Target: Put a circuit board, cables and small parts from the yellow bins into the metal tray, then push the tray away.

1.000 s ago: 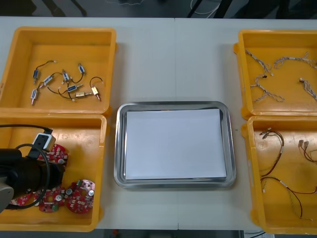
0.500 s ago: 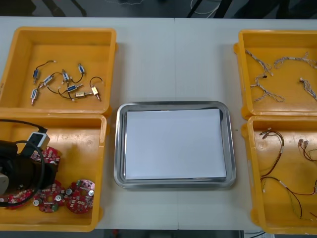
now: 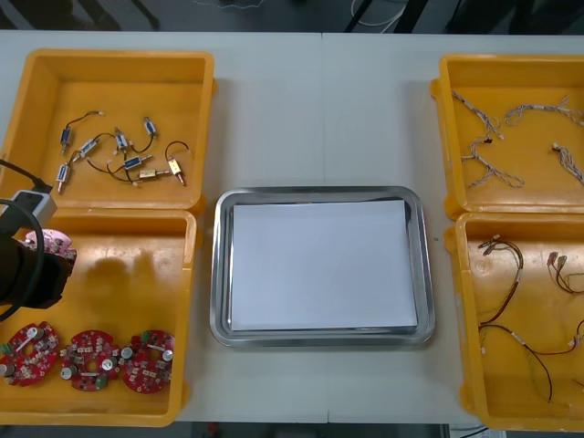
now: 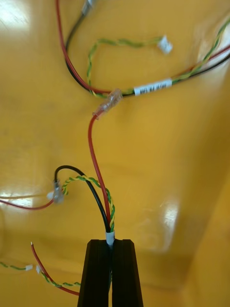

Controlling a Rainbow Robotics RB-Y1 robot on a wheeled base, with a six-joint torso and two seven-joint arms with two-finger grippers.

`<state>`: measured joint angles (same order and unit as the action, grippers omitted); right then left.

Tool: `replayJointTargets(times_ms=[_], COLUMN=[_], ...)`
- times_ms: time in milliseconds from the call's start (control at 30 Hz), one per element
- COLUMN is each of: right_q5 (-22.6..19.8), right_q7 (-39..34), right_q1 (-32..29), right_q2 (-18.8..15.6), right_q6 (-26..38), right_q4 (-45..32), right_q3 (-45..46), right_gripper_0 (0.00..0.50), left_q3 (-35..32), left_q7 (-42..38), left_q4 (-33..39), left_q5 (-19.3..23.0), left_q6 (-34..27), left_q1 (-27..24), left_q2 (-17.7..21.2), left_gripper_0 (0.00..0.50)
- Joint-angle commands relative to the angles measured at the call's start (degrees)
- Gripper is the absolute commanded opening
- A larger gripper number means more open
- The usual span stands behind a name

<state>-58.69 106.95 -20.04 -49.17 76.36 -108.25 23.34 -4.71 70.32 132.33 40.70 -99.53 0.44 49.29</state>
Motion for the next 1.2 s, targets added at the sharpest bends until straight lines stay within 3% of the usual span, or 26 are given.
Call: replayJointTargets(times_ms=[33,133,333,467,867,1100,1200], right_q5=[-1.3,-2.0,-8.0,-10.7,-13.9,-15.7,-18.3], right_q7=[-0.1,-0.3,-0.9,-1.0,-2.2,-3.5,-4.2], right_q1=[-1.7,-1.7,-1.6,-1.5,7.2,12.2,14.1], right_q2=[-5.0,-6.5,-10.9,-12.8,-13.8,-13.8,-13.8], right_q6=[2.2,2.7,3.9,4.2,16.6,23.2,25.2], right_q4=[-5.2,-7.0,-10.1,-11.4,-17.3,-20.5,-20.8], right_q3=[3.8,4.5,6.5,7.3,10.3,11.2,11.3], right_gripper_0=[0.0,0.0,0.0,0.0,0.0,0.0,0.0], left_q3=[-1.8,-1.8,-0.3,3.7,23.3,32.9,36.4], left_q7=[-1.9,-2.5,-8.5,-11.0,-22.0,-29.1,-32.3], left_q4=[5.0,5.7,7.1,6.9,0.1,-5.1,-6.9], left_q5=[1.4,3.9,13.3,15.7,13.0,8.9,7.7], left_q6=[-6.7,-9.5,-10.5,-10.5,-10.5,-10.5,-10.5], left_q1=[-5.1,-7.6,-16.5,-21.4,-38.3,-44.4,-46.1], left_q2=[2.1,2.1,2.1,1.9,-5.0,-10.9,-12.6], left_gripper_0=[0.0,0.0,0.0,0.0,0.0,0.0,0.0])
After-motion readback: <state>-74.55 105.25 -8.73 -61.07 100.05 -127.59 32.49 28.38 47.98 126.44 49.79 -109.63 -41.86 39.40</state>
